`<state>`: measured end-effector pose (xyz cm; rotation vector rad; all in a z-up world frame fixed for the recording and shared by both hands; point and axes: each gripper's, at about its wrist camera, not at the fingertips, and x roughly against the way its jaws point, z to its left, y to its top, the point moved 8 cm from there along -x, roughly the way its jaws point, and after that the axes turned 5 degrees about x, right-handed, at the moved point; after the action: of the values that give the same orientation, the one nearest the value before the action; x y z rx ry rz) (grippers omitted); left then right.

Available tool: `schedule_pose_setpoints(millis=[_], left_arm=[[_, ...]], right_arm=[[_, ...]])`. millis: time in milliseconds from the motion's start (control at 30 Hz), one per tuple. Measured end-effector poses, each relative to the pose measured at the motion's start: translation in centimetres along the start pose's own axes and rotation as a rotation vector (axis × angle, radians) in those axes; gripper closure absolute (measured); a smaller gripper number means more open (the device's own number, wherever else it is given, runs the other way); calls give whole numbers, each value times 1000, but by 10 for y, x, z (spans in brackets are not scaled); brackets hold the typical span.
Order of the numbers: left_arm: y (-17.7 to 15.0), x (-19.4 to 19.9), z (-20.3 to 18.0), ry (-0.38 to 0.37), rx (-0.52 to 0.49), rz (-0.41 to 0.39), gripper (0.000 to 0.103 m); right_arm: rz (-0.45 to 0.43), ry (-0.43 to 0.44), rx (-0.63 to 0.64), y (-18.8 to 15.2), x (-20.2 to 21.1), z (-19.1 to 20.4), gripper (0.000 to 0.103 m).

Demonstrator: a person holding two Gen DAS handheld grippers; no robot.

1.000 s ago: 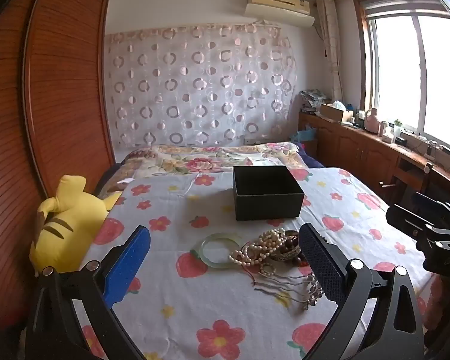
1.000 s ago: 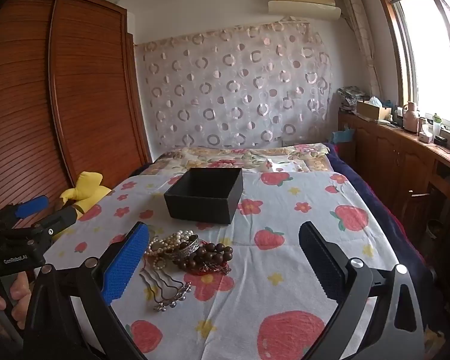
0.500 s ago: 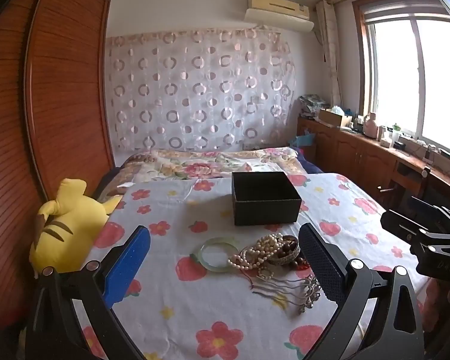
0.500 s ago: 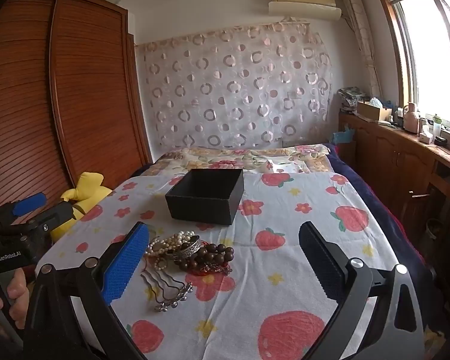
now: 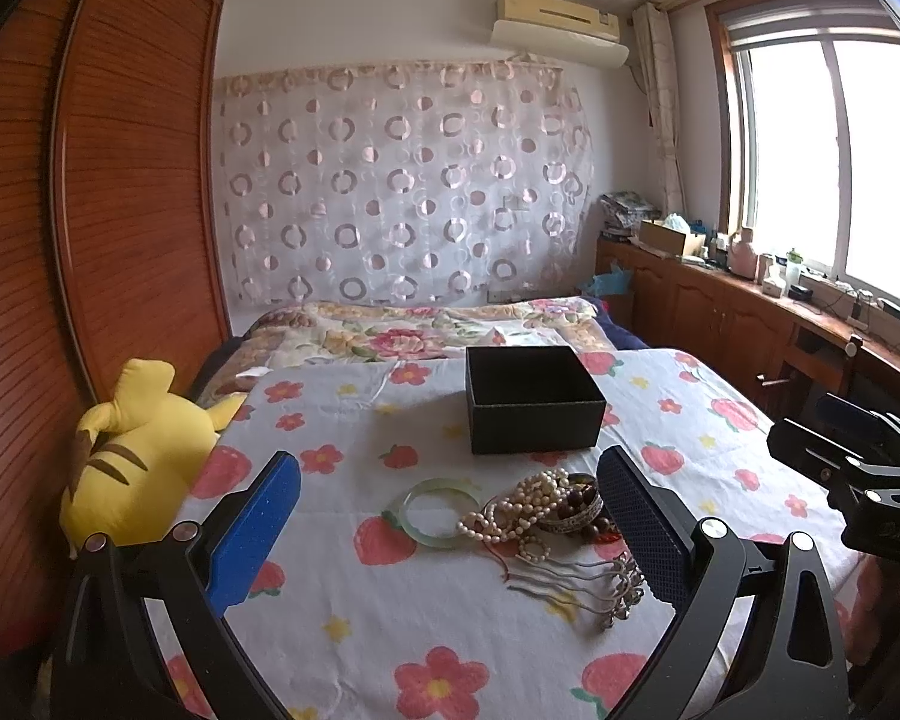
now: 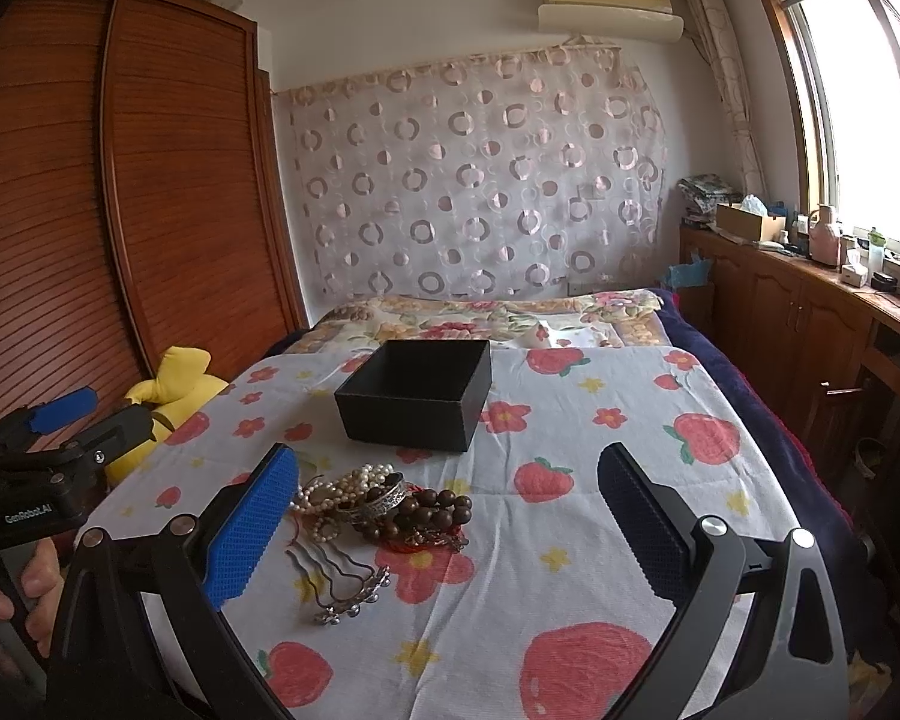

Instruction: Organize jewelry

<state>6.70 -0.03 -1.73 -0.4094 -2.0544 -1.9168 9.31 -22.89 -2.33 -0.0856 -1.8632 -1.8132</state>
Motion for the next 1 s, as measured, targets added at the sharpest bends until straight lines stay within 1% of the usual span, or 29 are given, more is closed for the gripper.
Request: schedule_pose_setpoints(millis=[1000], left_arm=[[-1,1,0,-4,0,1,7]], right_arm=[[-4,1,-5,0,2,2,2]])
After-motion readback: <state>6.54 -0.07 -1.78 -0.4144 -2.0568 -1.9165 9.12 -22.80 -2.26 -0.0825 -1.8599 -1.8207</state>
